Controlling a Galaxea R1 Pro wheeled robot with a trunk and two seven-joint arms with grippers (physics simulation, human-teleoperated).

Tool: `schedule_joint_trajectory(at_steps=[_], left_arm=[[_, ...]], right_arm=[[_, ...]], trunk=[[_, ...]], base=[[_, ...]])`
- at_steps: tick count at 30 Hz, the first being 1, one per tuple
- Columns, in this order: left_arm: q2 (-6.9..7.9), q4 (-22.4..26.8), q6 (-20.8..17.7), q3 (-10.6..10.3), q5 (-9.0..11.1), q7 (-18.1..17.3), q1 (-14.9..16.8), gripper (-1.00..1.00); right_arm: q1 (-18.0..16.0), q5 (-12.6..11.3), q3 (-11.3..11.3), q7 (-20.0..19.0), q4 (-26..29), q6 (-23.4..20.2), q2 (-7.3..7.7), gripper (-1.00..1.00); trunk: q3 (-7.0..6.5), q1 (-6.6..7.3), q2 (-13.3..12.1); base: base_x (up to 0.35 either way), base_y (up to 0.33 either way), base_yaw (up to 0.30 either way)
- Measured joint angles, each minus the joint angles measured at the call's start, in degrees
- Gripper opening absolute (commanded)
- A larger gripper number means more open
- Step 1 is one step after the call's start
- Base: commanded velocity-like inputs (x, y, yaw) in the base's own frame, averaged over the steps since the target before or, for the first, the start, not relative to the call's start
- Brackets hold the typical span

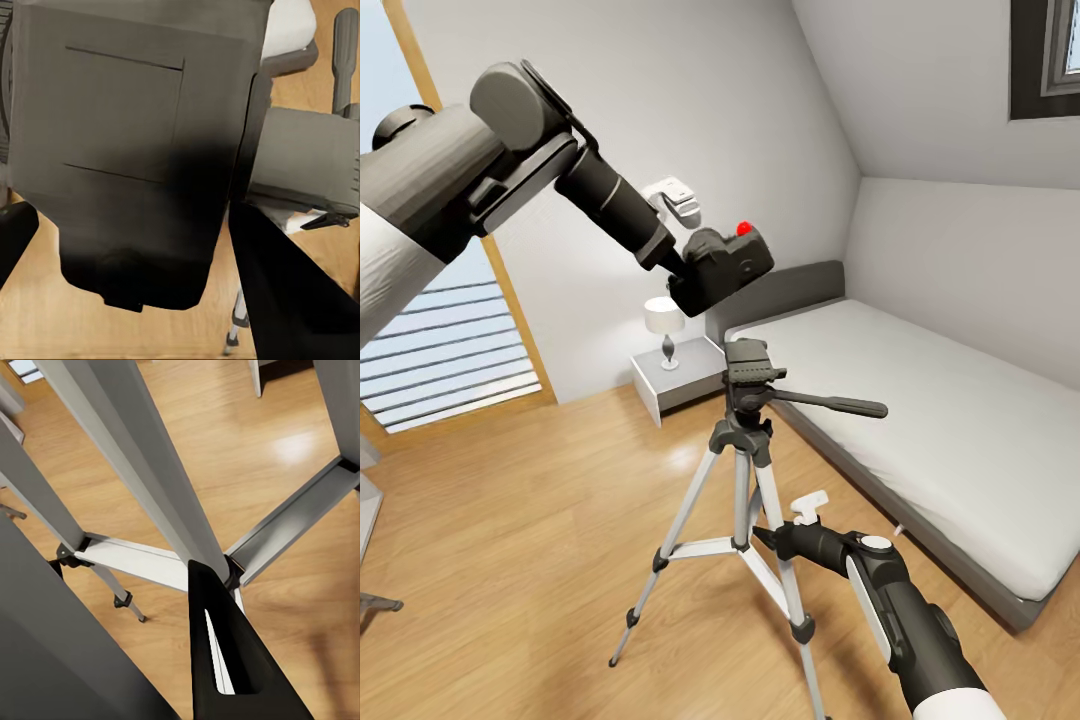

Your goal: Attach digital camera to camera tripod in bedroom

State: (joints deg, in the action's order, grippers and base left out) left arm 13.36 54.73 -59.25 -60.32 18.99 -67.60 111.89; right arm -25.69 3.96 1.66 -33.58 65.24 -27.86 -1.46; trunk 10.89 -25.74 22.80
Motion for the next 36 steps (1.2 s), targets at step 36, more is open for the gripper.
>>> schedule_joint_trajectory(at_steps=[36], left_arm=[[-3.26,1.26,-0.15,-4.95,-0.61,-4.88,2.12,-1.0]], right_arm=[[0.0,0.1,0.0,0.09,0.0,0.06,0.01,-1.0]], trunk=[[0.0,0.0,0.0]], base=[[0.0,0.0,0.0]])
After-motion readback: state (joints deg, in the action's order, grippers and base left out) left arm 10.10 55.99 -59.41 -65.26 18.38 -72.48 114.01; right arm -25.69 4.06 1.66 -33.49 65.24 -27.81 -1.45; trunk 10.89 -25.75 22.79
